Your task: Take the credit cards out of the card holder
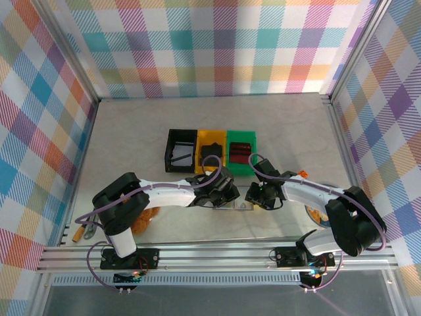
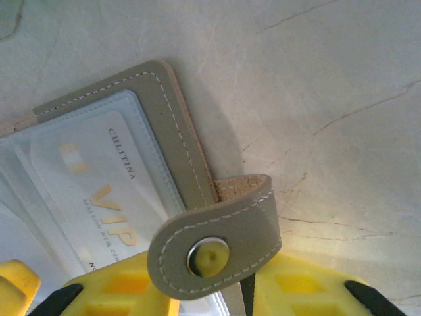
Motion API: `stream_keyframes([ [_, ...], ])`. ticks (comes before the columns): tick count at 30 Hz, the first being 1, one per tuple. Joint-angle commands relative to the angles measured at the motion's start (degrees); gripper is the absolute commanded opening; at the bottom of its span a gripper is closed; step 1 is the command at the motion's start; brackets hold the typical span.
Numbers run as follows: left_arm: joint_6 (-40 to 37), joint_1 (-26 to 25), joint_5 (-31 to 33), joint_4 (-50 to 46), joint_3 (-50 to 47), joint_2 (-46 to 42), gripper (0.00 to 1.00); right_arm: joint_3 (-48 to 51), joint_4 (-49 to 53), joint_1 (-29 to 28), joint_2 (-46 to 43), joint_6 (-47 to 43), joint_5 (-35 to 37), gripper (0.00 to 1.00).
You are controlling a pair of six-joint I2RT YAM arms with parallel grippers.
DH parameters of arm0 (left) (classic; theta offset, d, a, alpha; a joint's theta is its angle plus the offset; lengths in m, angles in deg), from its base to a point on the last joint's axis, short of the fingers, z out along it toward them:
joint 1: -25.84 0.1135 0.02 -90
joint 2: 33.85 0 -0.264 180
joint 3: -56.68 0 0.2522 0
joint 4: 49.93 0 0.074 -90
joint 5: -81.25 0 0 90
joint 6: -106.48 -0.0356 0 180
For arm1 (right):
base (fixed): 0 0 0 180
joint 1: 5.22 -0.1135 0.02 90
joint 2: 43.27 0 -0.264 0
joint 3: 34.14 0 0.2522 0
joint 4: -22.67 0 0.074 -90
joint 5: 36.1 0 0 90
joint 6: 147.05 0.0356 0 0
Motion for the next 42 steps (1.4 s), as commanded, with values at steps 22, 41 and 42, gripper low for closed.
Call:
stream_keyframes([
  [22,-1.4,-0.9,-0.7,0.3,1.0,2.1,0.23,1.3,-2.1,0.5,1.4,-0.2,-1.6,0.31],
  [41,-4.2,-1.0,1.0,-4.2,3.1,3.5,0.22,1.2,-2.3,0.5,1.8,-0.4,-2.3,0.31],
  [42,-4.2,-1.0,0.8,-4.2,3.2,3.8,0.22,1.1,-2.2,0.6,1.8,-0.5,-2.3,0.31],
])
